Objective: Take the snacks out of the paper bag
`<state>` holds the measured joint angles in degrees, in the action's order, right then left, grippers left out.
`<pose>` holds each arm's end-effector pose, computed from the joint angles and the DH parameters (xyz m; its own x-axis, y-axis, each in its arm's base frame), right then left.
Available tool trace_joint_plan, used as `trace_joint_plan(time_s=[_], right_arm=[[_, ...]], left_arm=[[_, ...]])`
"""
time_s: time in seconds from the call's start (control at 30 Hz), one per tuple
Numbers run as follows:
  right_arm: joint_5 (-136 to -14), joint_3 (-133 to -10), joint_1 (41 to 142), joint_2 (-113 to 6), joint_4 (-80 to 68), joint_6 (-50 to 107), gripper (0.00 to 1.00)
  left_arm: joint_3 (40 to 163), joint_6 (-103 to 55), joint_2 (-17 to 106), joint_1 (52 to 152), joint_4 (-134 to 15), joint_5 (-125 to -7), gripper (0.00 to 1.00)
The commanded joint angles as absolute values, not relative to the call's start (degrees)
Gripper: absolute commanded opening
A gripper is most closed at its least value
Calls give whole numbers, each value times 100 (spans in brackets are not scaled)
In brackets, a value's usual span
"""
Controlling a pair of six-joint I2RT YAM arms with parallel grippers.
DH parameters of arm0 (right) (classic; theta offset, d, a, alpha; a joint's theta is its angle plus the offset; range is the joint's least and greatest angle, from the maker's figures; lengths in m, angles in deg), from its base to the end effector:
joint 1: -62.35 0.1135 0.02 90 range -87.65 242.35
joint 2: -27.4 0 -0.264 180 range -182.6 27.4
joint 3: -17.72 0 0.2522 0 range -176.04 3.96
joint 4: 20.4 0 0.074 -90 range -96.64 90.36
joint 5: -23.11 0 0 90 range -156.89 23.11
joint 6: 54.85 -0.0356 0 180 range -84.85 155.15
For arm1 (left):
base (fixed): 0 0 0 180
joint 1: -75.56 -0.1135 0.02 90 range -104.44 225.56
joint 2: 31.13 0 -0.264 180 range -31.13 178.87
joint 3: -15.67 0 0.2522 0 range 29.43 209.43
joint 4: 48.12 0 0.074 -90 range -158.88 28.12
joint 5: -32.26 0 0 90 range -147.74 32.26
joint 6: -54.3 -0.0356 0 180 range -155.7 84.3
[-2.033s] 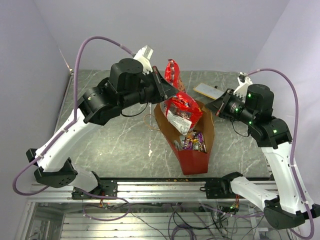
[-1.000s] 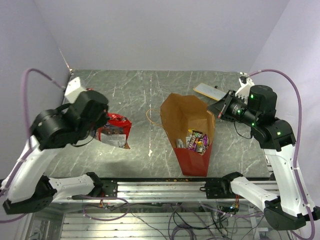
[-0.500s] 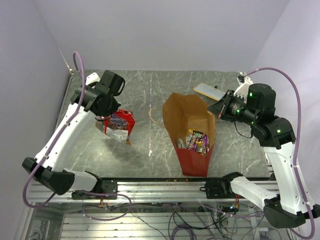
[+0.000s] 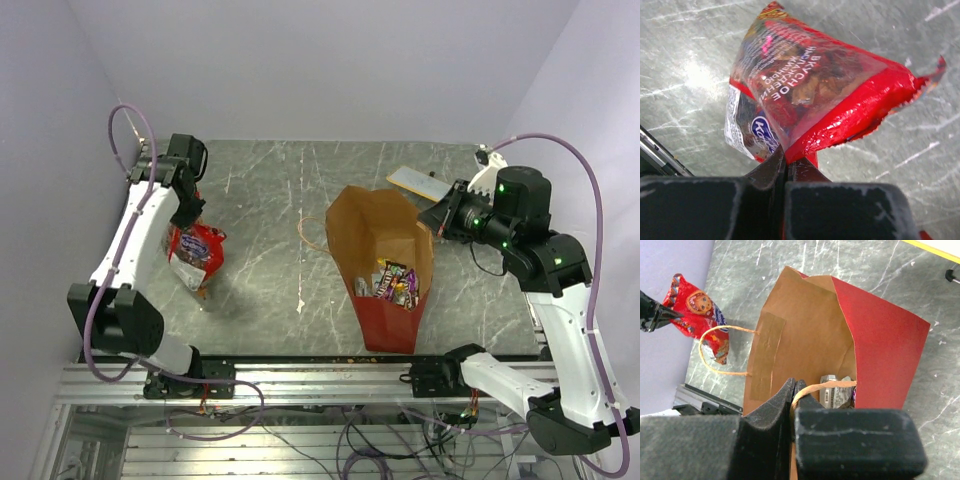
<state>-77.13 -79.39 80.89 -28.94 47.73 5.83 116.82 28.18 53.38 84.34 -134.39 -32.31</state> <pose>0.1511 0.0574 0.4478 -0.6064 0.3049 -0.7344 -0.1900 0.8413 0.5061 0.2725 -0.0266 0.3490 -0.3990 -0.7589 -0.5147 -0.8362 0.5315 -0.1353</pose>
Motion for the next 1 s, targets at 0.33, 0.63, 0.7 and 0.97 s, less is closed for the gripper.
trace_joint_plan(time_s=[0.33, 0.63, 0.7, 0.97], right_arm=[[-7888, -7474, 8082, -2663, 4324, 555, 0], [-7853, -7551, 8082, -2825, 4430, 753, 0], [-7744, -7696, 8089, -2885, 4542, 831, 0], [-7241, -8172, 8083, -3099, 4724, 1504, 0]], left_arm=[[11196, 1163, 7137, 8461, -10411, -4726, 7], [10989, 730, 7068, 8461, -10130, -5241, 59], [10906, 757, 6746, 8461, -10009, -5426, 70], [10831, 1101, 5309, 8508, -10027, -6222, 92]])
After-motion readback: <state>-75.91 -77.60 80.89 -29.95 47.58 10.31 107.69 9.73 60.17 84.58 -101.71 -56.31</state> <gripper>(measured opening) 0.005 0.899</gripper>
